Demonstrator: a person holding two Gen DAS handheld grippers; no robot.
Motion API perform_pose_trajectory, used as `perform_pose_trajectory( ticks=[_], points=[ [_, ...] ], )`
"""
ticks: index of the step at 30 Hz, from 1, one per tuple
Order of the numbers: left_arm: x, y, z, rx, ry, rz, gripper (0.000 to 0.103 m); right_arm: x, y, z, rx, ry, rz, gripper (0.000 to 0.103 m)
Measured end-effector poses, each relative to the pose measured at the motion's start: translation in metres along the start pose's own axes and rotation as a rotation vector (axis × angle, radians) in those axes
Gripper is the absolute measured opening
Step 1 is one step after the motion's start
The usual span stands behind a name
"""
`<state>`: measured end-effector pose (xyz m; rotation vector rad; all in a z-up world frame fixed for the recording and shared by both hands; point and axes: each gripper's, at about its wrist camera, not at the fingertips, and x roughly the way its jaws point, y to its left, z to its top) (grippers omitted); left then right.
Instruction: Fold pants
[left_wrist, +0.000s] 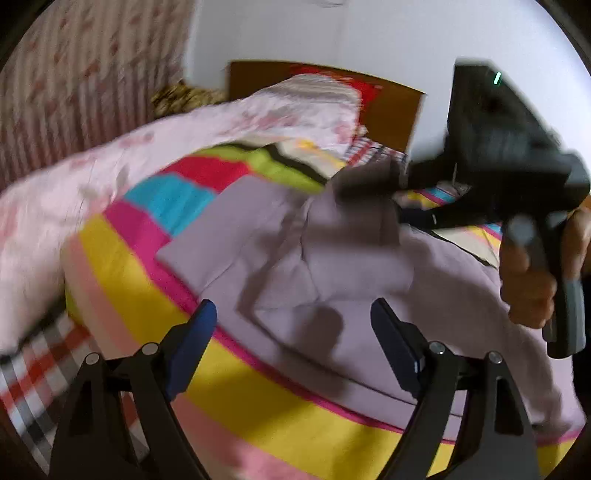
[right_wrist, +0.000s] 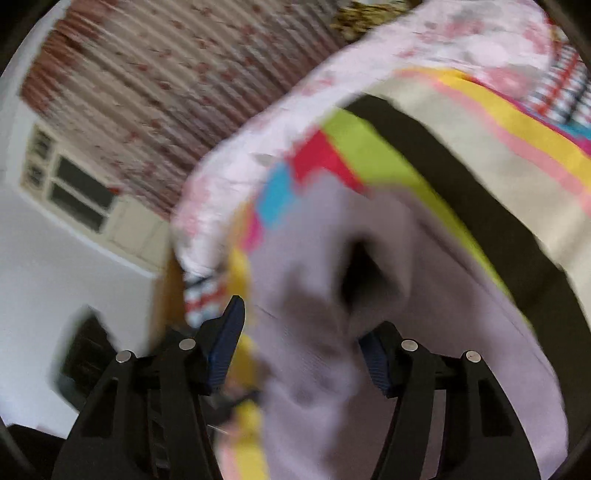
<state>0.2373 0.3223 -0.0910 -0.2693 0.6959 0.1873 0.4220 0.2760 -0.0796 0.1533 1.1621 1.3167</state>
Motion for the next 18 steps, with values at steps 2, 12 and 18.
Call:
perform_pose_trajectory(
  ticks=[2, 12, 18],
  points=[
    [-0.002, 0.015, 0.0, -0.087, -0.006, -0.017, 0.085, 0.0, 0.014, 0.018, -0.02, -0.048, 0.056, 0.061],
    [0.011, 0.057, 0.008, -0.323, -0.01, -0.198, 0.067, -0.013, -0.015, 0.016, -0.207, -0.063, -0.341, 0.042],
    [0.025, 0.058, 0.01, -0.408, 0.023, -0.232, 0.062, 0.013, -0.031, 0.024, -0.327, 0.024, -0.381, 0.038]
  ],
)
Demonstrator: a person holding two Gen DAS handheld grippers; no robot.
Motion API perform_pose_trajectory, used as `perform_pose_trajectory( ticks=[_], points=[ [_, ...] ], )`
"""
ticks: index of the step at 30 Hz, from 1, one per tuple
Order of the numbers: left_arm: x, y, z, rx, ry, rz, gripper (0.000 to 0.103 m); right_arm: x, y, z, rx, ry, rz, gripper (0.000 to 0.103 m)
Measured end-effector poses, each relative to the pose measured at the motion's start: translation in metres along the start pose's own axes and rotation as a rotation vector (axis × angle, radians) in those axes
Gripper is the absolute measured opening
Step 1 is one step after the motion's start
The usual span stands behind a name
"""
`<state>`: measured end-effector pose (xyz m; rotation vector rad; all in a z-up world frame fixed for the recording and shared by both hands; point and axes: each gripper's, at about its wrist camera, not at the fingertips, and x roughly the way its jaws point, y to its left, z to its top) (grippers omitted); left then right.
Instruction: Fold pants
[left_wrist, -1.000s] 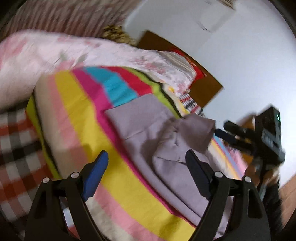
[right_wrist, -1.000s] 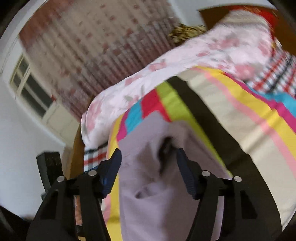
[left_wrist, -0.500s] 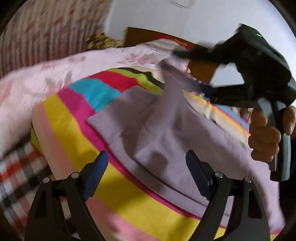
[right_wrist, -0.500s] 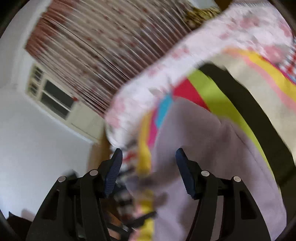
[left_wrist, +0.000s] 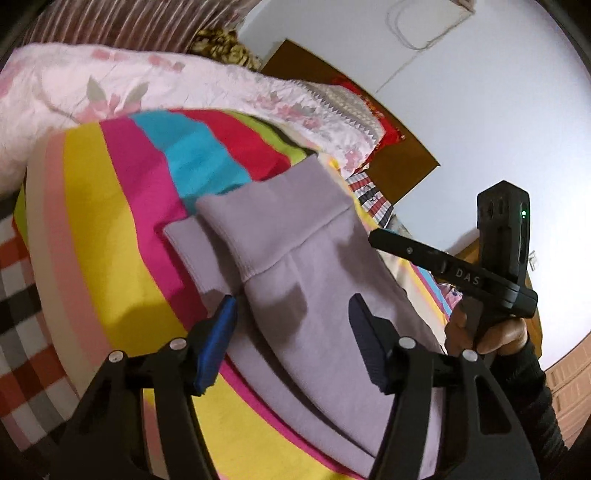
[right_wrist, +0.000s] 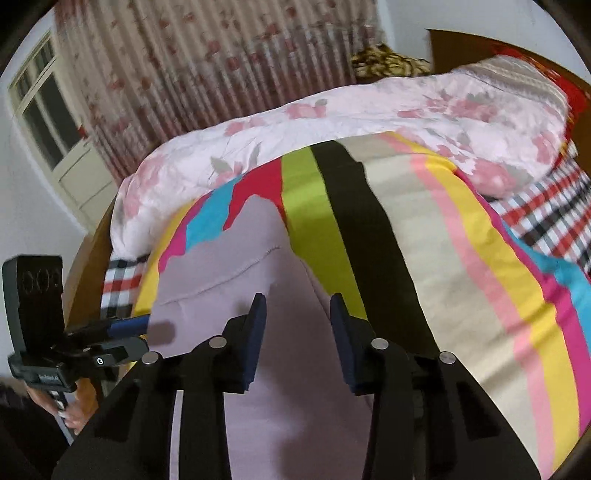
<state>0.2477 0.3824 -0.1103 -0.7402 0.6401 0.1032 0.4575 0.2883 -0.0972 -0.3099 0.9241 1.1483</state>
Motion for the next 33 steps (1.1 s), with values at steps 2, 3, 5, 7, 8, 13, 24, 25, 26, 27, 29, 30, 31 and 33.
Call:
perform_pose_trajectory(
  ticks=[2, 3, 5, 7, 8, 13, 24, 25, 26, 27, 29, 30, 31, 33],
  points=[
    [0.002, 0.002, -0.002, -0.017, 0.009, 0.006, 0.062, 0.004, 0.0, 0.0, -0.018, 0.017, 0.004, 0.038],
    [0.002, 0.002, -0.003, -0.019, 0.006, 0.006, 0.061, 0.005, -0.002, -0.002, -0.029, 0.019, 0.011, 0.037],
    [0.002, 0.002, -0.004, -0.017, 0.001, 0.012, 0.053, 0.006, -0.002, -0.001, -0.039, 0.022, 0.016, 0.036],
    [0.003, 0.002, -0.004, -0.023, 0.013, 0.001, 0.037, 0.003, 0.0, -0.003, -0.047, 0.021, 0.027, 0.031],
    [0.002, 0.002, -0.004, -0.025, 0.01, 0.004, 0.036, 0.003, 0.001, -0.003, -0.056, 0.019, 0.029, 0.029],
    [0.007, -0.002, -0.001, -0.015, 0.033, 0.02, 0.037, 0.006, 0.001, -0.006, -0.048, 0.026, 0.027, 0.026],
    [-0.025, -0.017, 0.003, -0.006, -0.035, -0.066, 0.007, -0.031, 0.028, 0.002, -0.076, -0.082, -0.028, 0.004],
    [-0.031, -0.018, 0.004, -0.008, -0.038, -0.074, 0.007, -0.036, 0.032, 0.005, -0.08, -0.085, -0.023, 0.004],
    [-0.034, -0.018, 0.005, -0.006, -0.034, -0.068, 0.007, -0.037, 0.037, 0.007, -0.088, -0.077, -0.021, 0.004],
    [-0.034, -0.014, 0.006, -0.001, -0.028, -0.047, 0.007, -0.034, 0.04, 0.008, -0.093, -0.063, -0.024, 0.004],
    [-0.023, -0.002, 0.004, -0.008, 0.0, 0.004, 0.007, -0.013, 0.041, 0.004, -0.096, 0.004, -0.045, 0.004],
    [-0.011, 0.01, 0.001, -0.03, 0.034, 0.017, 0.007, -0.001, 0.04, 0.001, -0.09, 0.04, -0.054, 0.004],
    [0.001, 0.024, -0.004, -0.071, 0.078, 0.008, 0.007, 0.006, 0.038, -0.004, -0.083, 0.06, -0.051, 0.004],
    [0.001, 0.034, -0.007, -0.1, 0.074, -0.031, 0.008, 0.017, 0.032, -0.012, -0.039, 0.075, -0.035, 0.006]
  ],
)
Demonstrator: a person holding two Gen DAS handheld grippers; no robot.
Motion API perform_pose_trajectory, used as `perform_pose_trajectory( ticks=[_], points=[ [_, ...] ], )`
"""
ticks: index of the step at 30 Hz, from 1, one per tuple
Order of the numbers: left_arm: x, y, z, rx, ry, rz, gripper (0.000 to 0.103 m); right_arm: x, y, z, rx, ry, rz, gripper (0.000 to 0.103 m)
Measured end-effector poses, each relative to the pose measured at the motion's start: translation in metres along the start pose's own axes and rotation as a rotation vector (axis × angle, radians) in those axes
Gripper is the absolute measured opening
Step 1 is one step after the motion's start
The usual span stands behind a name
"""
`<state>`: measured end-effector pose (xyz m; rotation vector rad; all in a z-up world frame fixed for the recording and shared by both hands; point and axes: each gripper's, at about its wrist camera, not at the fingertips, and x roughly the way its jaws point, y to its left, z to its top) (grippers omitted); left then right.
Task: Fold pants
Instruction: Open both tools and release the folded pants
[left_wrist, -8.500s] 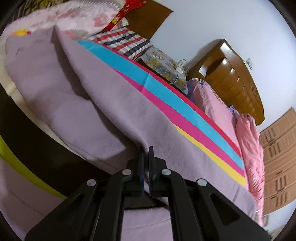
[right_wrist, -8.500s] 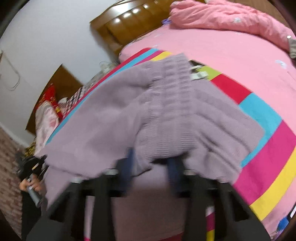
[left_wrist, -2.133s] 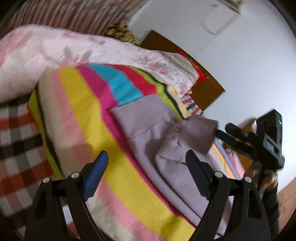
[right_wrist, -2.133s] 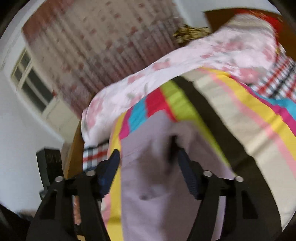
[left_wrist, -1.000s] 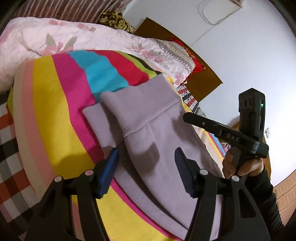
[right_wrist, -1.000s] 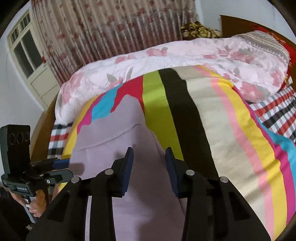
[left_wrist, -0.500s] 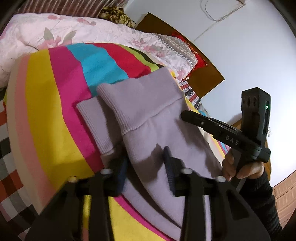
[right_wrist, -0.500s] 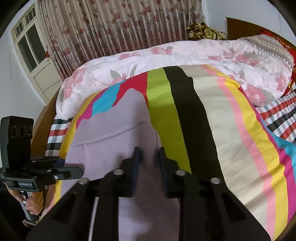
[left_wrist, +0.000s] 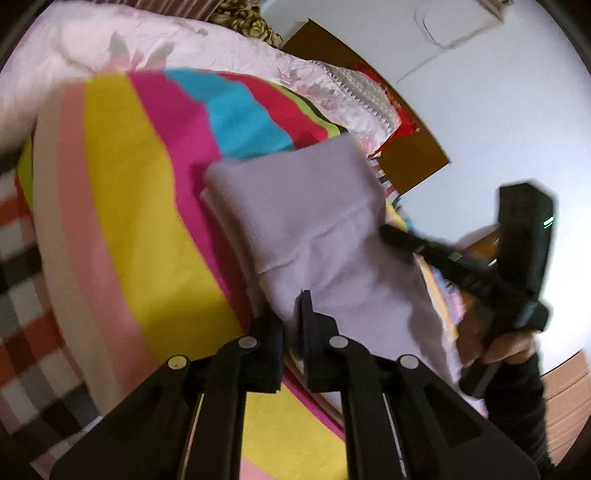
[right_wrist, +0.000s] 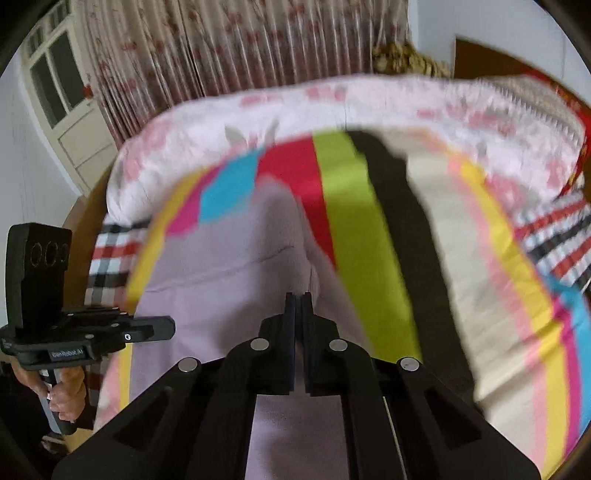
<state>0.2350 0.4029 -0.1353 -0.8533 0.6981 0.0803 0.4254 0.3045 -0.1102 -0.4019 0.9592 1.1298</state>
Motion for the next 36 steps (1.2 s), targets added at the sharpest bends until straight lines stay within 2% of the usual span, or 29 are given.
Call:
perform_pose_trajectory(
  ticks=[2, 3, 4, 5, 6, 7, 8, 9, 12, 13, 15, 17, 18, 21, 24, 25, 27, 33, 36],
  points=[
    [-0.002, -0.001, 0.0, 0.004, -0.007, -0.005, 0.008, -0.006, -0.006, -0.003, 0.042, -0.029, 0.024, 0.008],
    [-0.003, -0.001, 0.0, 0.003, -0.014, -0.012, 0.011, -0.012, -0.009, -0.005, 0.058, -0.041, 0.013, 0.016],
    [-0.003, -0.001, 0.0, -0.002, -0.018, -0.016, 0.012, -0.021, -0.01, -0.007, 0.072, -0.051, -0.005, 0.028],
    [-0.003, 0.0, 0.001, -0.015, -0.016, -0.029, 0.017, -0.036, -0.012, -0.012, 0.098, -0.069, -0.025, 0.033],
    [-0.006, 0.0, 0.0, -0.024, -0.013, -0.043, 0.031, -0.05, -0.011, -0.018, 0.11, -0.09, -0.031, 0.041],
    [-0.01, -0.001, 0.0, -0.029, -0.02, -0.058, 0.044, -0.066, -0.008, -0.027, 0.111, -0.116, -0.038, 0.043],
    [-0.019, -0.003, -0.001, -0.028, -0.048, -0.062, 0.062, -0.088, -0.001, -0.044, 0.095, -0.141, -0.057, 0.043],
    [-0.028, -0.007, -0.002, -0.019, -0.081, -0.046, 0.068, -0.102, 0.006, -0.058, 0.084, -0.147, -0.077, 0.043],
    [-0.046, -0.025, -0.009, 0.045, -0.116, -0.012, 0.067, -0.144, 0.031, -0.125, 0.051, -0.154, -0.107, 0.041],
    [-0.052, -0.035, -0.015, 0.075, -0.12, -0.013, 0.067, -0.153, 0.041, -0.15, 0.048, -0.143, -0.109, 0.037],
    [-0.056, -0.054, -0.028, 0.167, -0.093, -0.035, 0.066, -0.163, 0.063, -0.194, 0.043, -0.107, -0.107, 0.031],
    [-0.056, -0.082, -0.052, 0.31, -0.039, -0.046, 0.063, -0.168, 0.087, -0.231, 0.011, -0.07, -0.124, 0.027],
    [-0.054, -0.096, -0.064, 0.382, -0.009, -0.061, 0.061, -0.167, 0.095, -0.242, -0.006, -0.055, -0.143, 0.024],
    [-0.046, -0.115, -0.089, 0.496, 0.04, -0.087, 0.061, -0.166, 0.105, -0.26, 0.0, -0.043, -0.193, 0.024],
    [-0.028, -0.118, -0.099, 0.493, 0.108, -0.106, 0.061, -0.163, 0.099, -0.263, 0.028, -0.067, -0.207, 0.024],
    [-0.017, -0.115, -0.1, 0.476, 0.142, -0.091, 0.061, -0.161, 0.097, -0.263, 0.034, -0.074, -0.213, 0.024],
    [-0.012, -0.11, -0.1, 0.471, 0.128, -0.091, 0.061, -0.156, 0.093, -0.264, 0.029, -0.069, -0.239, 0.023],
    [-0.004, -0.097, -0.083, 0.346, 0.192, -0.158, 0.061, -0.155, 0.091, -0.266, 0.003, -0.074, -0.262, 0.014],
    [-0.003, -0.092, -0.077, 0.308, 0.212, -0.166, 0.061, -0.151, 0.098, -0.265, -0.045, -0.066, -0.308, 0.014]
  ],
)
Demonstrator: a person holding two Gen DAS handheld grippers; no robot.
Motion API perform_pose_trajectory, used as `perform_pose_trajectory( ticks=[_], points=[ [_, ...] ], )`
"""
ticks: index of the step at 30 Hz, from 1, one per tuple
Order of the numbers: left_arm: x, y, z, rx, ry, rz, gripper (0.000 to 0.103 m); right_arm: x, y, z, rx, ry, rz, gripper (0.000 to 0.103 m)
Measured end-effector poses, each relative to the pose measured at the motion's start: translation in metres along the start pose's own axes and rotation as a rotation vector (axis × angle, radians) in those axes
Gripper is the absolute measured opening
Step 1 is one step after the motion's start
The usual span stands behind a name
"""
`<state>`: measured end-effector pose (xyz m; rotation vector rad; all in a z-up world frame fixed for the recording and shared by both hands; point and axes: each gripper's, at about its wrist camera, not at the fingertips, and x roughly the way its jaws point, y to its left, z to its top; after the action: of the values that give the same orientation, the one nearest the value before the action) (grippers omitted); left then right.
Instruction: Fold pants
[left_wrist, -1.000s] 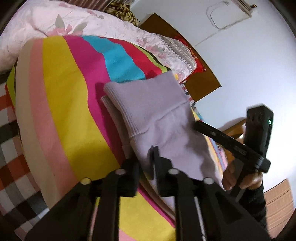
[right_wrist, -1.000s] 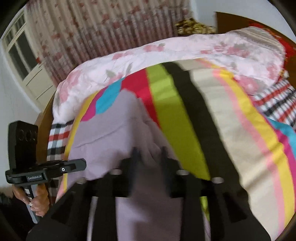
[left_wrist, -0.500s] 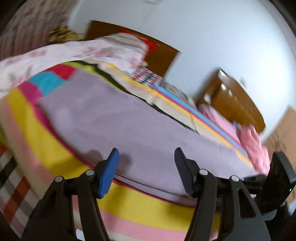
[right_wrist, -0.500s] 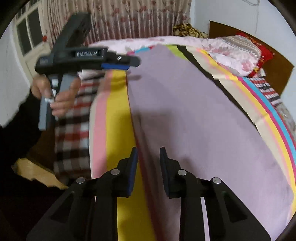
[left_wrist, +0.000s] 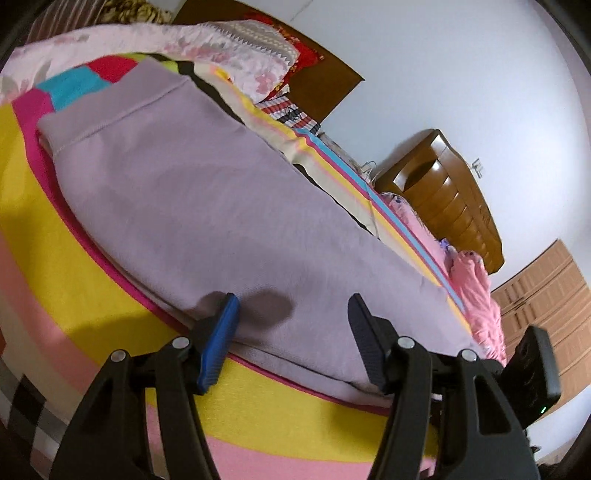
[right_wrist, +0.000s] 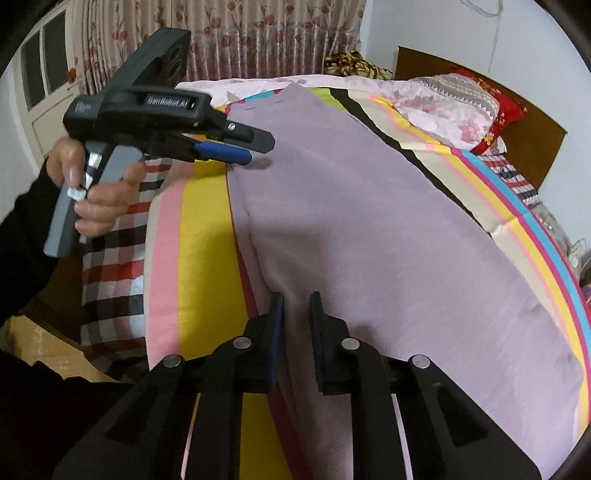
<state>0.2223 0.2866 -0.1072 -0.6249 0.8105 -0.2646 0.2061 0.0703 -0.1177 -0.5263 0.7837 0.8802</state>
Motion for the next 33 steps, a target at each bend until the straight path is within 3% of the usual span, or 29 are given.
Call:
perform_pose_trajectory(
  ticks=[2, 3, 8, 10, 12, 14, 16, 17, 19, 21, 22, 23, 24, 25, 28, 30, 33],
  points=[
    [-0.002, -0.004, -0.004, 0.007, 0.008, 0.016, 0.061, 0.0, 0.008, -0.002, -0.045, -0.003, -0.034, 0.014],
    [-0.003, -0.008, -0.004, 0.015, 0.013, 0.027, 0.061, -0.002, 0.013, -0.002, -0.073, -0.012, -0.041, 0.003],
    [-0.008, -0.018, -0.001, 0.042, 0.027, 0.133, 0.055, -0.037, 0.014, -0.001, -0.075, -0.077, -0.009, 0.004],
    [-0.015, -0.022, -0.003, 0.071, 0.0, 0.215, 0.054, -0.032, 0.014, -0.004, -0.075, -0.056, -0.004, 0.004],
    [-0.018, -0.027, -0.003, 0.095, -0.018, 0.251, 0.053, -0.014, 0.017, -0.01, -0.087, -0.004, -0.017, 0.004],
    [-0.02, -0.036, -0.005, 0.137, -0.036, 0.274, 0.053, -0.008, 0.017, -0.01, -0.063, -0.012, -0.019, 0.005],
    [-0.017, -0.048, -0.009, 0.215, -0.035, 0.325, 0.055, -0.007, 0.016, -0.01, -0.035, -0.015, -0.018, 0.01],
    [-0.009, -0.052, -0.011, 0.27, -0.024, 0.399, 0.056, -0.007, 0.018, -0.009, -0.032, -0.016, -0.02, 0.013],
    [0.01, -0.045, -0.013, 0.316, 0.021, 0.534, 0.06, -0.013, 0.022, -0.01, 0.002, -0.029, 0.02, 0.035],
    [0.015, -0.033, -0.009, 0.294, 0.001, 0.528, 0.076, -0.03, 0.021, -0.012, 0.074, -0.08, 0.072, 0.038],
    [0.015, -0.029, -0.003, 0.273, 0.006, 0.536, 0.075, -0.042, 0.017, -0.016, 0.114, -0.108, 0.077, 0.038],
    [0.011, -0.028, -0.001, 0.267, -0.002, 0.563, 0.068, -0.054, 0.011, -0.022, 0.16, -0.135, 0.067, 0.038],
    [0.007, -0.031, 0.002, 0.268, -0.028, 0.623, 0.059, -0.072, 0.0, -0.035, 0.232, -0.166, 0.049, 0.038],
    [-0.003, -0.036, 0.005, 0.269, -0.073, 0.661, 0.059, -0.083, -0.009, -0.047, 0.286, -0.18, 0.026, 0.038],
    [-0.019, -0.053, 0.011, 0.26, -0.137, 0.526, 0.059, -0.101, -0.041, -0.087, 0.447, -0.148, -0.082, 0.038],
    [-0.005, -0.07, 0.01, 0.321, -0.108, 0.481, 0.06, -0.098, -0.055, -0.099, 0.494, -0.073, -0.176, 0.038],
    [0.029, -0.087, 0.0, 0.412, -0.035, 0.496, 0.061, -0.09, -0.061, -0.094, 0.513, -0.021, -0.215, 0.038]
  ],
)
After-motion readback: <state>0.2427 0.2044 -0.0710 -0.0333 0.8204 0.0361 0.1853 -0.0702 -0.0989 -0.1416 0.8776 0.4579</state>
